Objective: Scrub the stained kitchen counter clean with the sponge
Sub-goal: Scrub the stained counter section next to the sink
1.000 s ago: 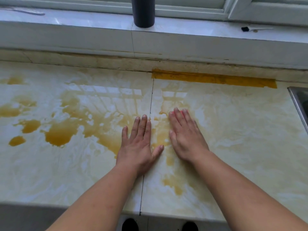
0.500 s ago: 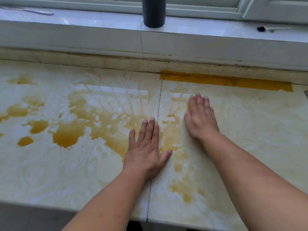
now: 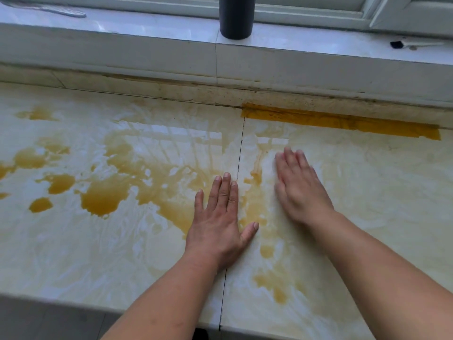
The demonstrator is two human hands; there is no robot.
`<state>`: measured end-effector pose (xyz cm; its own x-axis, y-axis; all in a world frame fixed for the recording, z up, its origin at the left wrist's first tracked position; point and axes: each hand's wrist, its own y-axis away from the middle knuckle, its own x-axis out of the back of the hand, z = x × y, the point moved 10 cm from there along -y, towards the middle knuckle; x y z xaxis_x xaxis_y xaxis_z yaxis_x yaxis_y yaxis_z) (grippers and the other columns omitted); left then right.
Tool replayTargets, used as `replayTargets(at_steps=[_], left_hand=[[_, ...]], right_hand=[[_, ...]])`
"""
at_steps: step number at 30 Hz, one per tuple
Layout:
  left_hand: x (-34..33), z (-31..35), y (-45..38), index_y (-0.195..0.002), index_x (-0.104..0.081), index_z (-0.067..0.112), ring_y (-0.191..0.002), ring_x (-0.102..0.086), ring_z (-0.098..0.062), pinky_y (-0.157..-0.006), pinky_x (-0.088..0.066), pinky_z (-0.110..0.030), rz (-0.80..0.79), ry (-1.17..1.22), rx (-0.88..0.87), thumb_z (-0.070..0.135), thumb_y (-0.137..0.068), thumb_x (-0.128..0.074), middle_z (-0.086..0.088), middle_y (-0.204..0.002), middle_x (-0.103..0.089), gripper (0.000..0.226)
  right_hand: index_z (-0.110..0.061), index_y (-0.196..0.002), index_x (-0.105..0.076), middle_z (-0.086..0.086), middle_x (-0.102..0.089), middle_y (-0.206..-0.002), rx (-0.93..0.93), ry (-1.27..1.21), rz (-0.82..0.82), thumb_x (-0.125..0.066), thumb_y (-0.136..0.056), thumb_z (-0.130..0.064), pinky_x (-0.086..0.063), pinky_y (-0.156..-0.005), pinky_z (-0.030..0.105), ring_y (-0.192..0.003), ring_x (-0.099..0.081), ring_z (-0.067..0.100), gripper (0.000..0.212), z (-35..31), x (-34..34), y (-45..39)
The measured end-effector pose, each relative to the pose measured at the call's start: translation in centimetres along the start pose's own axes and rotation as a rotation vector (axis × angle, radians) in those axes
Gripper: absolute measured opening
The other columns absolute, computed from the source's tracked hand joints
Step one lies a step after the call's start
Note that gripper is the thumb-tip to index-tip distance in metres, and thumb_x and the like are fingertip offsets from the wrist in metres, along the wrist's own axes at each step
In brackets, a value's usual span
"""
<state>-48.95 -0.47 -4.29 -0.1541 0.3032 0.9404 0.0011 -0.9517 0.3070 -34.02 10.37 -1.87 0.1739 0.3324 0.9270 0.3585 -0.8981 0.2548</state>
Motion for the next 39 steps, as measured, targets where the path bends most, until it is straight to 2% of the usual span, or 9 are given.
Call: replayTargets(at_steps=[4, 9, 15, 21, 28, 31, 33, 36, 39], left_hand=[[0.0, -0.1, -0.2, -0.157, 0.030, 0.013, -0.146, 0.045, -0.018, -0.125, 0.012, -0.055, -0.002, -0.010, 0.010, 0.077, -0.097, -0.009, -0.003, -0.160, 0.047, 0.096], [-0.1, -0.1, -0.3, -0.158, 0.027, 0.013, -0.148, 0.042, -0.018, -0.125, 0.012, -0.056, 0.014, -0.019, 0.011, 0.078, -0.095, -0.008, -0.004, -0.162, 0.044, 0.097], [0.0, -0.1, -0.2, -0.158, 0.028, 0.014, -0.147, 0.043, -0.016, -0.125, 0.013, -0.055, 0.007, -0.012, 0.012, 0.078, -0.096, -0.010, -0.002, -0.162, 0.044, 0.097], [-0.1, -0.2, -0.1, -0.157, 0.030, 0.015, -0.147, 0.044, -0.016, -0.126, 0.012, -0.055, 0.002, -0.043, 0.018, 0.078, -0.093, -0.006, -0.001, -0.160, 0.047, 0.097], [0.0, -0.1, 0.0, -0.157, 0.030, 0.016, -0.147, 0.044, -0.015, -0.126, 0.012, -0.054, 0.023, -0.041, 0.015, 0.078, -0.092, -0.004, 0.000, -0.160, 0.047, 0.096], [0.1, 0.0, 0.1, -0.156, 0.031, 0.017, -0.147, 0.044, -0.015, -0.126, 0.013, -0.053, 0.027, -0.031, 0.009, 0.078, -0.090, -0.002, 0.001, -0.160, 0.047, 0.096], [0.1, -0.1, 0.1, -0.155, 0.035, 0.016, -0.145, 0.046, -0.015, -0.126, 0.013, -0.053, 0.024, -0.029, 0.009, 0.078, -0.093, -0.004, 0.001, -0.158, 0.050, 0.096], [0.4, 0.1, 0.0, -0.153, 0.037, 0.015, -0.144, 0.047, -0.016, -0.126, 0.013, -0.054, 0.033, -0.021, 0.000, 0.077, -0.095, -0.005, 0.001, -0.156, 0.053, 0.095], [0.2, 0.0, 0.0, -0.157, 0.028, 0.014, -0.149, 0.041, -0.017, -0.125, 0.011, -0.054, 0.075, 0.019, -0.010, 0.078, -0.092, 0.005, 0.001, -0.162, 0.045, 0.095]], right_hand=[[-0.023, -0.161, 0.005, -0.003, 0.017, -0.168, -0.042, -0.054, 0.022, -0.025, -0.105, -0.038, 0.006, -0.125, 0.040, -0.153, 0.020, 0.019, 0.066, -2.4, 0.2, -4.7], [-0.028, -0.161, 0.006, -0.010, 0.019, -0.167, 0.180, 0.024, -0.006, -0.026, -0.105, -0.039, 0.008, -0.124, 0.037, -0.151, 0.024, 0.013, 0.064, -4.5, -1.0, -0.7], [-0.032, -0.160, 0.008, -0.012, 0.023, -0.165, 0.167, 0.057, -0.015, -0.022, -0.105, -0.046, 0.009, -0.124, 0.039, -0.150, 0.028, 0.013, 0.064, -4.8, -1.4, -0.9], [-0.034, -0.161, 0.001, -0.015, 0.013, -0.167, 0.289, 0.053, 0.002, -0.025, -0.106, -0.040, 0.003, -0.125, 0.037, -0.152, 0.023, 0.010, 0.061, -4.7, -2.1, 3.7], [-0.040, -0.159, 0.006, -0.010, 0.006, -0.169, 0.222, 0.058, 0.005, -0.022, -0.104, -0.047, 0.000, -0.126, 0.043, -0.154, 0.015, 0.014, 0.062, -4.3, -1.9, 4.1], [-0.038, -0.159, 0.007, -0.014, 0.016, -0.167, 0.254, 0.068, 0.010, -0.018, -0.107, -0.043, 0.007, -0.125, 0.037, -0.151, 0.024, 0.008, 0.058, -3.9, -2.0, 4.0], [-0.038, -0.159, 0.007, -0.018, 0.021, -0.164, 0.203, 0.051, 0.028, -0.016, -0.107, -0.042, 0.008, -0.124, 0.036, -0.149, 0.027, 0.005, 0.057, -1.6, -1.6, 4.2], [-0.039, -0.158, 0.005, -0.020, 0.021, -0.163, -0.021, 0.005, 0.096, -0.009, -0.102, -0.045, 0.007, -0.125, 0.037, -0.148, 0.027, 0.003, 0.059, 4.3, -0.1, 4.8], [-0.033, -0.161, -0.001, -0.015, 0.016, -0.166, -0.215, -0.052, 0.152, -0.008, -0.100, -0.042, 0.009, -0.124, 0.034, -0.151, 0.022, 0.006, 0.061, 6.9, 0.4, 5.3]])
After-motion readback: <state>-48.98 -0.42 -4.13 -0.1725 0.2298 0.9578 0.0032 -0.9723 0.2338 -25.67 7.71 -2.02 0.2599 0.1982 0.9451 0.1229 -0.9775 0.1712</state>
